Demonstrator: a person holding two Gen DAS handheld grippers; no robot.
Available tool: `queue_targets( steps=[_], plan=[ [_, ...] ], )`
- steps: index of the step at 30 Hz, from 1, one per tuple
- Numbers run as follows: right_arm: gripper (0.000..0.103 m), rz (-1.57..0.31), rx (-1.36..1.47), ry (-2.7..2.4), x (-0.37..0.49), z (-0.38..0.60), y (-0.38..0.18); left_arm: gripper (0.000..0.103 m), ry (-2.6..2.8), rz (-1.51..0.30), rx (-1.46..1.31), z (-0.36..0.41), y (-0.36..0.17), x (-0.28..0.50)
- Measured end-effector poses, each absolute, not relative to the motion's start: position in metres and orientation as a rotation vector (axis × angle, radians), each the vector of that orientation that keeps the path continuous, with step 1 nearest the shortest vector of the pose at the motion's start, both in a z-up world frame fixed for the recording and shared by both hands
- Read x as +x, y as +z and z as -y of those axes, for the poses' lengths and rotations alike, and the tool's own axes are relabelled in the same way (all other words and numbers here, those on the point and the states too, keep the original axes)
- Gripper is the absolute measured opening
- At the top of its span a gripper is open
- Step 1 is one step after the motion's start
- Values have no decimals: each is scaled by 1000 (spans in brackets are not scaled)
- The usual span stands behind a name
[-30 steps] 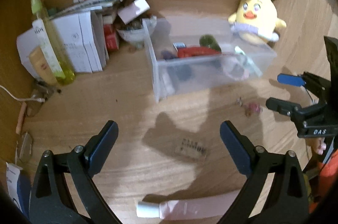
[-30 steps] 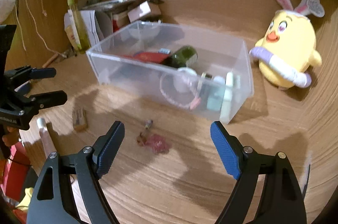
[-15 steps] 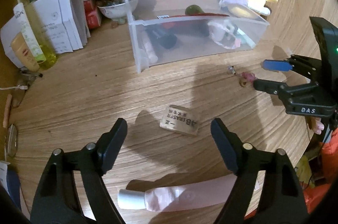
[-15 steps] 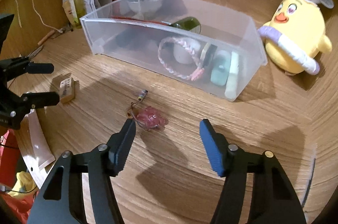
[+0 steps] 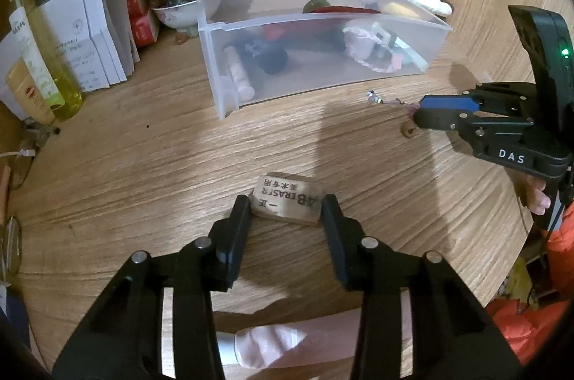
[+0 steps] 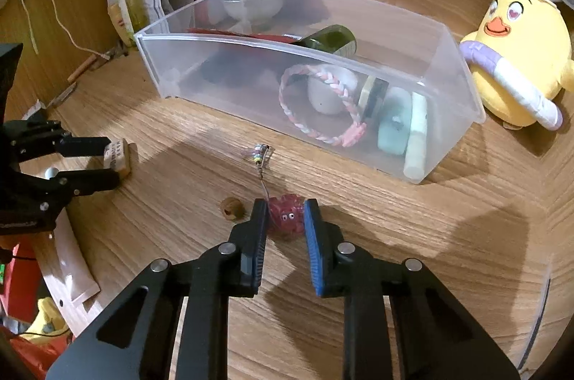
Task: Organize objects
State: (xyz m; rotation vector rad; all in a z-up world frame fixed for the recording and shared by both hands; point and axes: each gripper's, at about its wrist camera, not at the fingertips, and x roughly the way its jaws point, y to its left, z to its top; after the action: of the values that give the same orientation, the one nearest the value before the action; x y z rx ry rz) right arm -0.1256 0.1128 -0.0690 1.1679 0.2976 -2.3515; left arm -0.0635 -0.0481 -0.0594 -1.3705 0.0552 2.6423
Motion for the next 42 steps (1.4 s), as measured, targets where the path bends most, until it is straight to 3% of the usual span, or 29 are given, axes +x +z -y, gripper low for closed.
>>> queue_targets(
  steps=[31,42],
  plan=[
    [19,-52,813,-2521,-105,-143,28,40,2825,70,-986,47,24,-69],
    [19,-68,747,-2584,-120,-149,52,40,2904,55,-954,56,36,-86]
  ],
)
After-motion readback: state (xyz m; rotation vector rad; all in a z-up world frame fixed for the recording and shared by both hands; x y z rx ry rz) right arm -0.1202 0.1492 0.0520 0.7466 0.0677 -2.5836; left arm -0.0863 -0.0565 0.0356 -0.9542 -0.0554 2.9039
